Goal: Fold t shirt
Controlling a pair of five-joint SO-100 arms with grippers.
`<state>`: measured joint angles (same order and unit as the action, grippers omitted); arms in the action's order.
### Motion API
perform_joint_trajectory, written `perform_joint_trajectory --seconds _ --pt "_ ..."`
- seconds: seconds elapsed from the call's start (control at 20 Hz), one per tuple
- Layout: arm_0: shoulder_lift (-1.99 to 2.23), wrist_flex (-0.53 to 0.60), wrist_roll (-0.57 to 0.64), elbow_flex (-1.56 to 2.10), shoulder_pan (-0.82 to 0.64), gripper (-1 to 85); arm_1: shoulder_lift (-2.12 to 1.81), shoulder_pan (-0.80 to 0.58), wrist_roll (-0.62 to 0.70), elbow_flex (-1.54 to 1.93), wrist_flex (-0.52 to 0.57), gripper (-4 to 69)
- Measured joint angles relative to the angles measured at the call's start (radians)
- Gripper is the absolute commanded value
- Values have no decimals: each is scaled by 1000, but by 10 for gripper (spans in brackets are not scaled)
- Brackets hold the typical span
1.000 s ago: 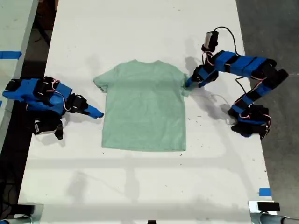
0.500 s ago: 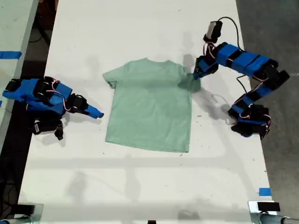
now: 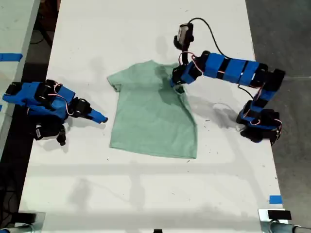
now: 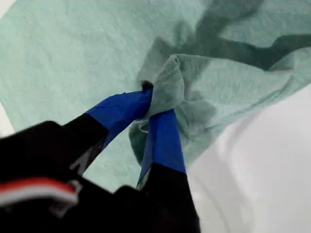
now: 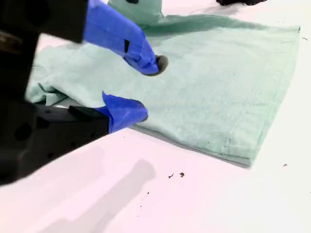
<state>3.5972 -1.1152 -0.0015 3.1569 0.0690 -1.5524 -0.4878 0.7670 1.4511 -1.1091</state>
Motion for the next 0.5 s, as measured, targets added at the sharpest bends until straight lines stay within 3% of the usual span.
perform_joint_trajectory --seconds 0.05,0.1,0.2,0.3,0.35,0.4,0.5 --pt "0 0 0 0 0 116 60 28 11 -40 3 272" --pt "0 0 0 0 0 116 117 54 31 -81 3 313" --pt "0 0 0 0 0 116 163 97 84 -152 -6 320" --pt "0 0 0 0 0 116 164 117 104 -238 -86 307" --pt "0 0 0 0 0 116 147 117 106 -252 -133 210" --pt "0 0 0 0 0 116 107 106 107 -250 -184 -1" --pt "0 0 0 0 0 116 -57 75 83 -193 -256 -2"
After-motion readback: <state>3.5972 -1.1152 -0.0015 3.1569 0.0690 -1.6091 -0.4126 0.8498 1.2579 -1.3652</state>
